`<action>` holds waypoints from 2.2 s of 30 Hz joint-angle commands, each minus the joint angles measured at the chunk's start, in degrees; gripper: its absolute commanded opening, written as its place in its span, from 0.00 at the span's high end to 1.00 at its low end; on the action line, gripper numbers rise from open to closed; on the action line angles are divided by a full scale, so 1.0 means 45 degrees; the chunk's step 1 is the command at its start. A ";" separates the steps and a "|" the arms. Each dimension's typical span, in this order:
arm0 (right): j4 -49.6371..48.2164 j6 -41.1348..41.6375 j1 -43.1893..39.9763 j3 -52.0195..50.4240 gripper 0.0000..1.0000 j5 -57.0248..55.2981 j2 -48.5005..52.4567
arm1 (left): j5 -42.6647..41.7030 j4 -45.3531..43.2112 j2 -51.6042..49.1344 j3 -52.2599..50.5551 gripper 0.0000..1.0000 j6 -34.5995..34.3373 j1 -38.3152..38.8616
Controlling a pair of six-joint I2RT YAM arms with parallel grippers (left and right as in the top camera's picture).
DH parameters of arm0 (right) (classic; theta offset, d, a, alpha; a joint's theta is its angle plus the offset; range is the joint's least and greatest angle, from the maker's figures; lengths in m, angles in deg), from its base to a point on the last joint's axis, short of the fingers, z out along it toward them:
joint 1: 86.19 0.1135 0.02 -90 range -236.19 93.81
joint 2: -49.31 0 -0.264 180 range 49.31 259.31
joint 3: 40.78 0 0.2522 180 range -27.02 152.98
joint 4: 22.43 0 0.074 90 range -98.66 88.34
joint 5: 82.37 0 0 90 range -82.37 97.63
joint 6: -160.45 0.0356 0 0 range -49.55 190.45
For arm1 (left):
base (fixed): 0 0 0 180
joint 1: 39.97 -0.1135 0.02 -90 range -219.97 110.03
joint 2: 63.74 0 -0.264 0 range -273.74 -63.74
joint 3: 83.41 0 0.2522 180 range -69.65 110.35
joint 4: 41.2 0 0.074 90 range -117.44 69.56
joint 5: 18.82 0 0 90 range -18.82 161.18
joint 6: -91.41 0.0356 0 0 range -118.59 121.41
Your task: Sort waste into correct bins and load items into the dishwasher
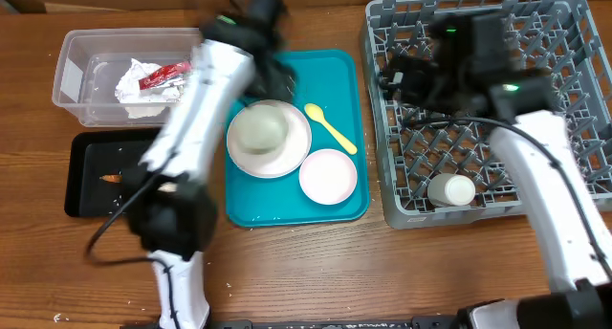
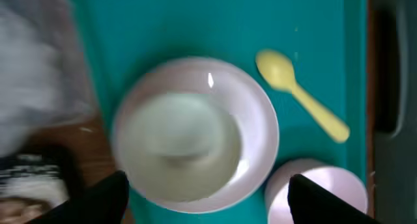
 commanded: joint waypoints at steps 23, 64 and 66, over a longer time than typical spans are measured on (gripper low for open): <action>-0.4556 0.3109 0.5095 0.0092 0.64 -0.1933 0.7130 | -0.0350 0.1229 0.1530 0.2195 0.00 -0.0214 -0.5153; -0.5663 -0.6377 0.1093 0.5037 0.96 -1.9914 0.8213 | -0.0359 0.1219 0.1530 0.2195 0.00 -0.0223 -0.5153; -0.5727 -0.6547 0.1098 0.5022 0.96 -1.9924 0.8578 | -0.0359 0.1219 0.1530 0.2195 0.00 -0.0223 -0.5153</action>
